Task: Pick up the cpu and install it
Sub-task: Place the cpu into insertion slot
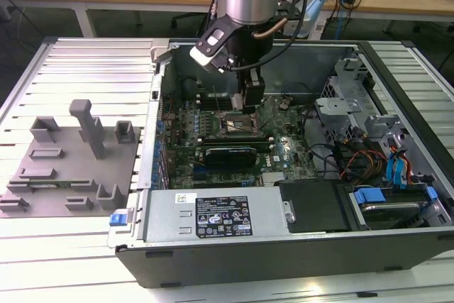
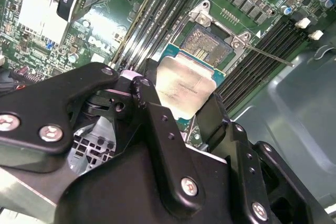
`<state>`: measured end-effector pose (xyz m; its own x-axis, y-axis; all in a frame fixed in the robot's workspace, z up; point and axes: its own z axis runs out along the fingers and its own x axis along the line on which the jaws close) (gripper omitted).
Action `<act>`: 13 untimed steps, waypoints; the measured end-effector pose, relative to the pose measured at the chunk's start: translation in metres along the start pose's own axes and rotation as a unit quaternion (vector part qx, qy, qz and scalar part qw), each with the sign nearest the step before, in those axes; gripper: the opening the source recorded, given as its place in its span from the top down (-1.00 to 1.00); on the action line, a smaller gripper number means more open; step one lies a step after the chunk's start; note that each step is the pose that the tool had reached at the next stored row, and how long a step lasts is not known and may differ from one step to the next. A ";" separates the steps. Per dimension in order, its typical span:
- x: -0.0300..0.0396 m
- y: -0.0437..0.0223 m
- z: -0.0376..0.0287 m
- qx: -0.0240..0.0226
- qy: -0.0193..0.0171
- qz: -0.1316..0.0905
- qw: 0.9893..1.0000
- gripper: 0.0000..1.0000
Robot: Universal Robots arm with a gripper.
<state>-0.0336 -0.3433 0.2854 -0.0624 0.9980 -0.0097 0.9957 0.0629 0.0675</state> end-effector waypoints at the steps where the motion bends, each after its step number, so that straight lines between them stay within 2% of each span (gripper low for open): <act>1: 0.0000 0.0000 0.0003 0.000 0.000 0.000 1.000 -0.09; 13: 0.0000 -0.0002 0.0022 0.000 0.000 0.000 1.000 -0.09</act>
<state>-0.0336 -0.3433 0.2831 -0.0624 0.9980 -0.0097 0.9957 0.0629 0.0675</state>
